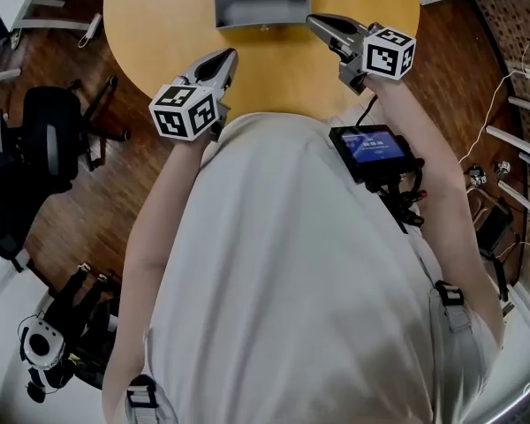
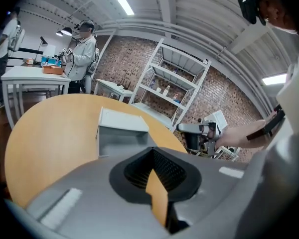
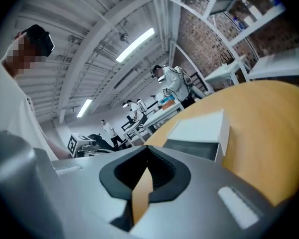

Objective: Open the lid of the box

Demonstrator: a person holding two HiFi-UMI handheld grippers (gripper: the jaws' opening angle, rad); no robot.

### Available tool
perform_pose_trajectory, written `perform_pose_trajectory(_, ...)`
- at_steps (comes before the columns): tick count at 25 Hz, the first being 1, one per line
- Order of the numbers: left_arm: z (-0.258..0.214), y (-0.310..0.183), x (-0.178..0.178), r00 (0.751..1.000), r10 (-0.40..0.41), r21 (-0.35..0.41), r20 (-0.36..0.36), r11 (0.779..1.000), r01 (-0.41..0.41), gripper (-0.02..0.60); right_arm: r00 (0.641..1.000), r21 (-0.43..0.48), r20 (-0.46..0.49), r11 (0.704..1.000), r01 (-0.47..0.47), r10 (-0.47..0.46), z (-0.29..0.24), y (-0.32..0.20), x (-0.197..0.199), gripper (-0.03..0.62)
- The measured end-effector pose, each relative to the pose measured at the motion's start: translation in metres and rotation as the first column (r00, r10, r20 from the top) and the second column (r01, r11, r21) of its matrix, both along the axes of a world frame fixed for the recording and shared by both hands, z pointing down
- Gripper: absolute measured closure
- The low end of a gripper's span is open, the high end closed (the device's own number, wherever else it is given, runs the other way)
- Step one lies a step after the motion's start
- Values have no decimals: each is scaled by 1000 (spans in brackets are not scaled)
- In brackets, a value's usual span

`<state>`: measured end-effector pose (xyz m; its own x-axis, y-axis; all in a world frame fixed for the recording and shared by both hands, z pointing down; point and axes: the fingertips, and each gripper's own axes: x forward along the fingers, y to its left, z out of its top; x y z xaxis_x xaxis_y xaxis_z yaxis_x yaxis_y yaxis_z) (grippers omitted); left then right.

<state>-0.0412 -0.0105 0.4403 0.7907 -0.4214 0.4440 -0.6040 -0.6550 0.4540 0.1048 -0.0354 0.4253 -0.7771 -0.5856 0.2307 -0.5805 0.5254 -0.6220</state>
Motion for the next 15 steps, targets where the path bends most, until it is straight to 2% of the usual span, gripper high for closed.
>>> perform_pose_trajectory(6, -9, -11, 5, 1000, 14, 43, -8, 999, -14, 581, 997, 155, -54, 986, 62, -54, -34, -3, -6, 592)
perform_pose_trajectory(11, -28, -19, 8, 999, 30, 108, -16, 994, -28, 581, 990, 293, -61, 947, 136, -124, -72, 4, -20, 592)
perform_pose_trajectory(15, -39, -28, 8, 1000, 21, 144, -23, 989, -18, 581, 979, 343, -125, 919, 197, -163, -77, 7, -29, 594)
